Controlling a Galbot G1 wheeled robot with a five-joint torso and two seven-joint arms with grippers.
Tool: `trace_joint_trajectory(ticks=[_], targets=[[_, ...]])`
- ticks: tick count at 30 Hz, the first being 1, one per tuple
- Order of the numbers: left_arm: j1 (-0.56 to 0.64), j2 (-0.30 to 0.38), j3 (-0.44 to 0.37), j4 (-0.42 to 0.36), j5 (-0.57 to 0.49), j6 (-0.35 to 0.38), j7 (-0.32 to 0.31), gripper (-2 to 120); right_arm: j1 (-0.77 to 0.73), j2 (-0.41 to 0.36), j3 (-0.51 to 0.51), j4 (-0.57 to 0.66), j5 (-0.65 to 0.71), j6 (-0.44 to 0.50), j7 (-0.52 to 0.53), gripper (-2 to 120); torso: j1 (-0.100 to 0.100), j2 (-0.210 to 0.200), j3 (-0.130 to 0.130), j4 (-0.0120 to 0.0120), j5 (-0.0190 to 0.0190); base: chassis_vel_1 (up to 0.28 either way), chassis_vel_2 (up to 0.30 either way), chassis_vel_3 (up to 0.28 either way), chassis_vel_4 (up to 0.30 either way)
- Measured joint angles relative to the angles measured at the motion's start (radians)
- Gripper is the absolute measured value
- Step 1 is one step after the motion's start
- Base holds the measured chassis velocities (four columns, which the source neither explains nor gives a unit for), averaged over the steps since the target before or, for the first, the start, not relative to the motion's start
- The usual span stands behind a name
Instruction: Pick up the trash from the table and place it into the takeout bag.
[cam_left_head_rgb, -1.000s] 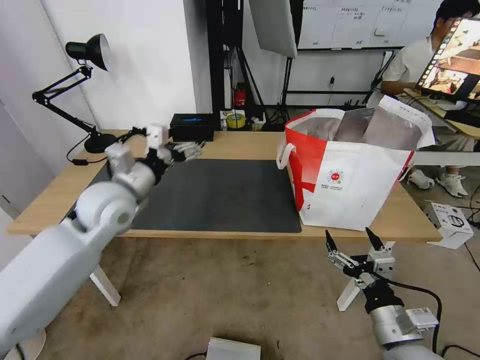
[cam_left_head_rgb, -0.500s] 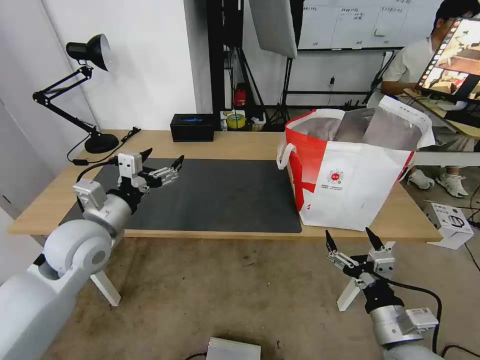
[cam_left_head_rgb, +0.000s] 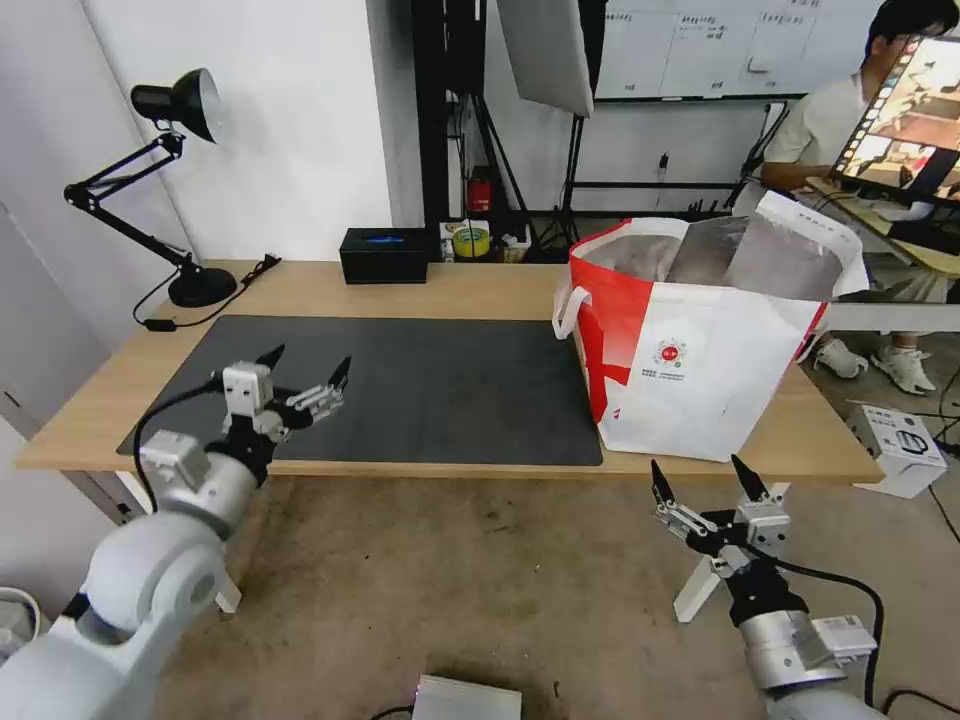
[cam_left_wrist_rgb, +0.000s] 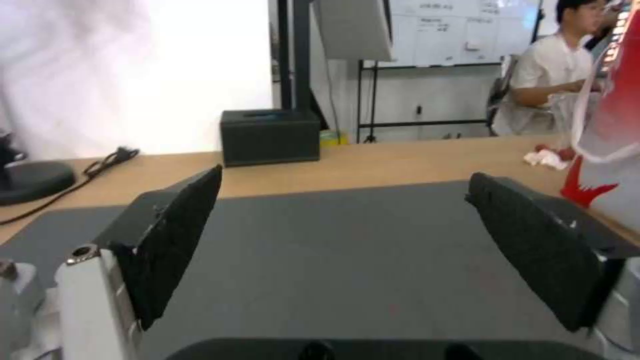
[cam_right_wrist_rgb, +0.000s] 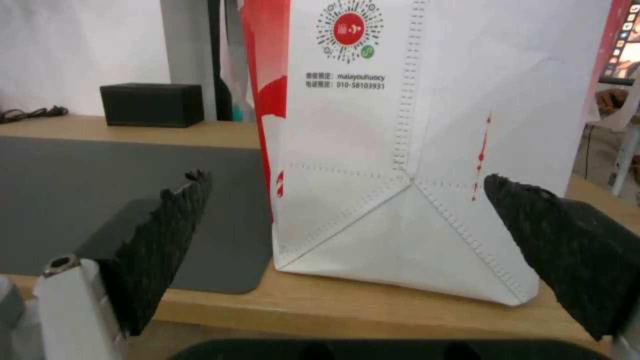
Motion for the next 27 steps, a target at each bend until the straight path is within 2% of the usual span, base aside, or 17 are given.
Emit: trace_joint_trajectory(ticks=[14, 27], targets=[[0.157, -0.158, -0.046, -0.023, 0.165, -0.061, 0.050, 100, 0.000, 0.000, 0.000, 0.000, 0.000, 0.000, 0.000, 100, 0.000, 0.000, 0.000, 0.0000, 0.0001, 0.000, 0.000, 0.000, 0.000], [0.187, -0.179, -0.065, -0.028, 0.206, -0.077, 0.058, 100, 0.000, 0.000, 0.000, 0.000, 0.000, 0.000, 0.000, 100, 0.000, 0.000, 0.000, 0.0000, 0.0000, 0.000, 0.000, 0.000, 0.000]])
